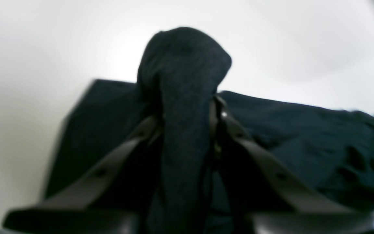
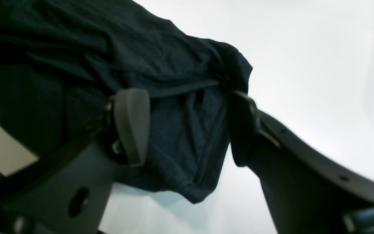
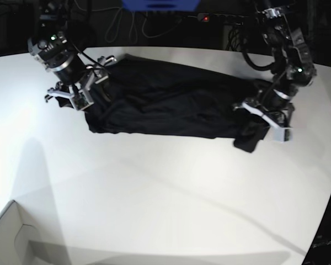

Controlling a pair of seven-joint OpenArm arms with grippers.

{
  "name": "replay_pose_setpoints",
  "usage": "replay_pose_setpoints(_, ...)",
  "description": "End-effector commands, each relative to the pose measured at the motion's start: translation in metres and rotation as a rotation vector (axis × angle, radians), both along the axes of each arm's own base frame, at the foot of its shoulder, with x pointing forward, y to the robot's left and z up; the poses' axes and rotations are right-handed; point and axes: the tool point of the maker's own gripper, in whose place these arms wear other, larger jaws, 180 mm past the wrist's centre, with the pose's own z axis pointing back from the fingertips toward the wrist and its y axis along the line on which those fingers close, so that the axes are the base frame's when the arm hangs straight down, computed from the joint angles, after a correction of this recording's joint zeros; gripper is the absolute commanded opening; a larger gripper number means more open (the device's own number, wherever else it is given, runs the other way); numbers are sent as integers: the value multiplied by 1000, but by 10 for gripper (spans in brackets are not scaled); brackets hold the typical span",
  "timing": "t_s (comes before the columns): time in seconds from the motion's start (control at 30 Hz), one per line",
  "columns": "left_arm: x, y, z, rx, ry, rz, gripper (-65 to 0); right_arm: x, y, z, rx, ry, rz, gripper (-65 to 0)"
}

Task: Layout the t-shirt on the table in an organized manner, then fold the t-shirt properly
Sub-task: 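Lift the strip end with the left gripper and fold it toward the right gripper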

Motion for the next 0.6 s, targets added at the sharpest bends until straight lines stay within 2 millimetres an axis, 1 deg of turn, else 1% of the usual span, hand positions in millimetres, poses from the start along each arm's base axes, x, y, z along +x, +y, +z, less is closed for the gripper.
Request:
replay_pose_setpoints(0.0, 7, -6, 14, -16, -52, -5, -650, 5, 2, 13, 18, -49, 5, -270)
replay_pose_setpoints(0.1, 10, -21, 11, -40, -32, -2, -650, 5, 2, 12, 17, -47, 5, -270)
replay_pose_setpoints(0.23, 16, -46, 16, -73, -67, -17, -650, 5, 2, 12, 17, -47, 5, -270)
replay_pose_setpoints(0.3, 12, -53, 13, -84, -63, -15, -650, 5, 2, 12, 17, -47, 5, -270)
replay_pose_setpoints(0.57, 8, -85, 13, -110, -64, -87, -650, 5, 2, 13, 17, -48, 5, -270)
